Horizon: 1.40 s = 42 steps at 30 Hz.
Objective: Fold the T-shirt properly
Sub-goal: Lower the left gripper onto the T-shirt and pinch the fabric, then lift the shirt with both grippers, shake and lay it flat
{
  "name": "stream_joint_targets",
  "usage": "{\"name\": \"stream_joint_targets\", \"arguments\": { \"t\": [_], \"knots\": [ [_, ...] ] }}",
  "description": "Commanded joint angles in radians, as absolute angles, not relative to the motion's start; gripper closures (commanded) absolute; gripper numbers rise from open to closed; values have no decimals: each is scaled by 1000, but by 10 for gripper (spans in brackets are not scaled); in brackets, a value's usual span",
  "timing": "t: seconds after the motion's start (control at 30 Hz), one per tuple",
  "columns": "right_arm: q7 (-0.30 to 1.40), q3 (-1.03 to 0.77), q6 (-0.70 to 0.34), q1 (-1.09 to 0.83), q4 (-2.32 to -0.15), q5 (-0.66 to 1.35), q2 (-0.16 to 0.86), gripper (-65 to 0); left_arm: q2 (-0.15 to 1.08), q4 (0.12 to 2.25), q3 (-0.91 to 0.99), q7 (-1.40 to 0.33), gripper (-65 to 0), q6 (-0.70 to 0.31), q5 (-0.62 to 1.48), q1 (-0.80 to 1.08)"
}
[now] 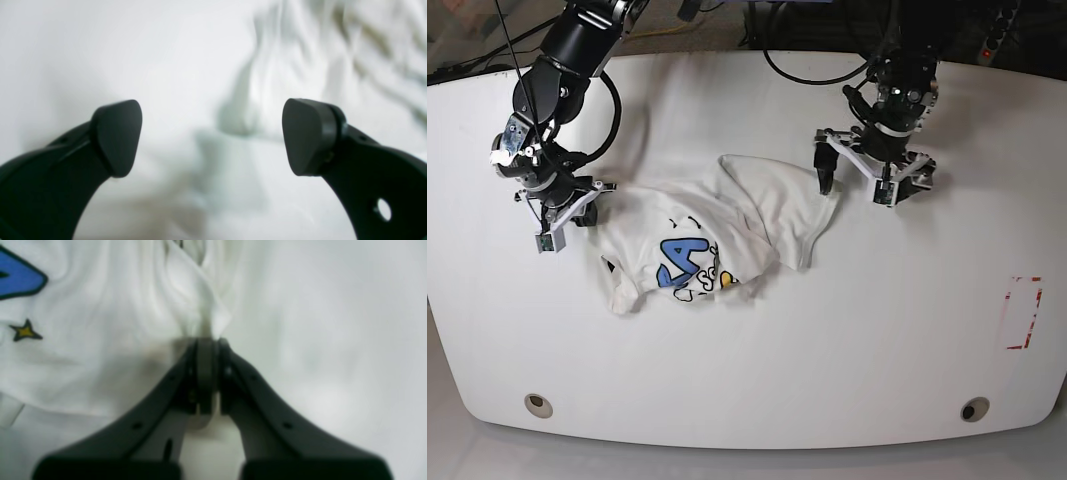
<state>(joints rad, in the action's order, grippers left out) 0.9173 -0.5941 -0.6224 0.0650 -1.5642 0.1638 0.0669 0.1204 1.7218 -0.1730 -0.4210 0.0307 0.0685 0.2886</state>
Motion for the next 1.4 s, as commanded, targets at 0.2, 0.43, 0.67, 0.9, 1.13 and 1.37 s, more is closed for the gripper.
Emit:
{"name": "stream_joint_targets", "arguments": {
  "t": [0.2,0.43,0.67,0.9,1.13,1.37],
  "knots": [
    [895,-596,-625,64,-1589,179,77,0,120,1604,-275,-387,-650,33,71,197],
    [895,-596,-625,38,-1590,179,77,0,113,1547,-331,-387,-644,33,71,140],
    [895,-598,-625,38,-1590,179,77,0,113,1474,-352,-386,-368,33,71,101],
    [895,-598,-625,13,-1661,180,76,0,117,1481,-337,-386,-46,35,71,96],
    [895,-596,-625,-8,-1788,180,76,0,119,1607,-170,-390,-3,35,71,104],
    [895,-595,-625,30,-1853,180,84,0,120,1707,-33,-407,-4,35,68,102]
  ]
}}
